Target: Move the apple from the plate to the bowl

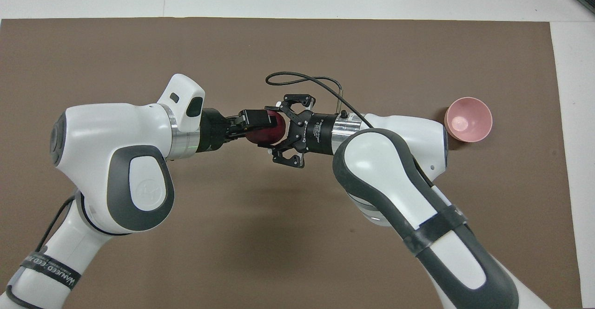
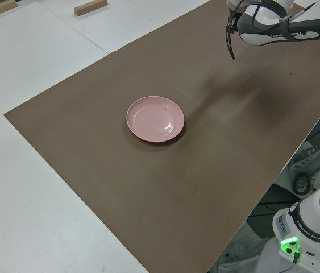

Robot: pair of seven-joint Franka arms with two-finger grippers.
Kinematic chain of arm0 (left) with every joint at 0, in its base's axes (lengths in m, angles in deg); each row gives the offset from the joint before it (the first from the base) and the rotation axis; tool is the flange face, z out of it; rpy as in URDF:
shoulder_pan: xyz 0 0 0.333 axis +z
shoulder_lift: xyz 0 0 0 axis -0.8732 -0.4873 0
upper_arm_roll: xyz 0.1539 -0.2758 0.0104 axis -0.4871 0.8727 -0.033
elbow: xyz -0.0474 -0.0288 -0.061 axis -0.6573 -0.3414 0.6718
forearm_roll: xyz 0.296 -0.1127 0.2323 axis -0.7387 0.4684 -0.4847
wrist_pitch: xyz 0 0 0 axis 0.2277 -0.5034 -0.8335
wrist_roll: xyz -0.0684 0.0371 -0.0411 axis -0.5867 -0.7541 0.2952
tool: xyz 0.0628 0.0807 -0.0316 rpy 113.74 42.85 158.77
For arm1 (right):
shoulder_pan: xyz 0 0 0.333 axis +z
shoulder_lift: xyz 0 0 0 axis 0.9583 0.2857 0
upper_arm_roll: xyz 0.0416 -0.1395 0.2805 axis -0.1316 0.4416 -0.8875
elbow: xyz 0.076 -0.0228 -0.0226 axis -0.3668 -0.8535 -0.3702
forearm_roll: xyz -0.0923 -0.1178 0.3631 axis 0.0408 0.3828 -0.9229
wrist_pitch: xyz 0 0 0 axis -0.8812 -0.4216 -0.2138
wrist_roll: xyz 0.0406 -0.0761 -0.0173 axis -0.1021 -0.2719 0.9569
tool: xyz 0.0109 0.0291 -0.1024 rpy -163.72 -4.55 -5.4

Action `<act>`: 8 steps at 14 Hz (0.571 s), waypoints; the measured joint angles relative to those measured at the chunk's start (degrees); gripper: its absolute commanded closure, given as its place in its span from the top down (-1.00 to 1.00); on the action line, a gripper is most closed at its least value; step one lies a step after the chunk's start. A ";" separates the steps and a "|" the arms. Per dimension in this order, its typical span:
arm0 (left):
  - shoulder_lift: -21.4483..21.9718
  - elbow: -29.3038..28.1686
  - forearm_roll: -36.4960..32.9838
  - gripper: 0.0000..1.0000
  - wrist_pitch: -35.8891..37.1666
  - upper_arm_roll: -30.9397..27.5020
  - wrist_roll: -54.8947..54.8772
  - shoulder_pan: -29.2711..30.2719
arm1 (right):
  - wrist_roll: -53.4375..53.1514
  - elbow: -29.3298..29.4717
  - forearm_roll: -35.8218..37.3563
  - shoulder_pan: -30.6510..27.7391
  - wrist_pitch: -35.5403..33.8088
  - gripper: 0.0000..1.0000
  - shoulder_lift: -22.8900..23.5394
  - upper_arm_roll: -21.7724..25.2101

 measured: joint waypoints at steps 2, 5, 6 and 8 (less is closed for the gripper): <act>0.00 0.01 -0.01 0.44 0.02 -0.01 0.00 0.00 | 0.00 0.02 0.00 0.00 0.00 -1.00 0.01 0.00; 0.00 0.11 -0.37 1.00 0.17 0.03 -0.02 -0.01 | 0.00 0.25 0.04 0.17 0.76 -1.00 0.06 0.00; 0.03 0.12 -0.81 1.00 0.32 0.14 -0.01 -0.03 | 0.00 0.49 0.05 0.37 1.94 -1.00 0.18 0.00; 0.25 0.14 -1.42 1.00 0.33 0.07 -0.01 -0.04 | 0.00 0.90 0.06 0.50 2.36 -1.00 0.44 0.00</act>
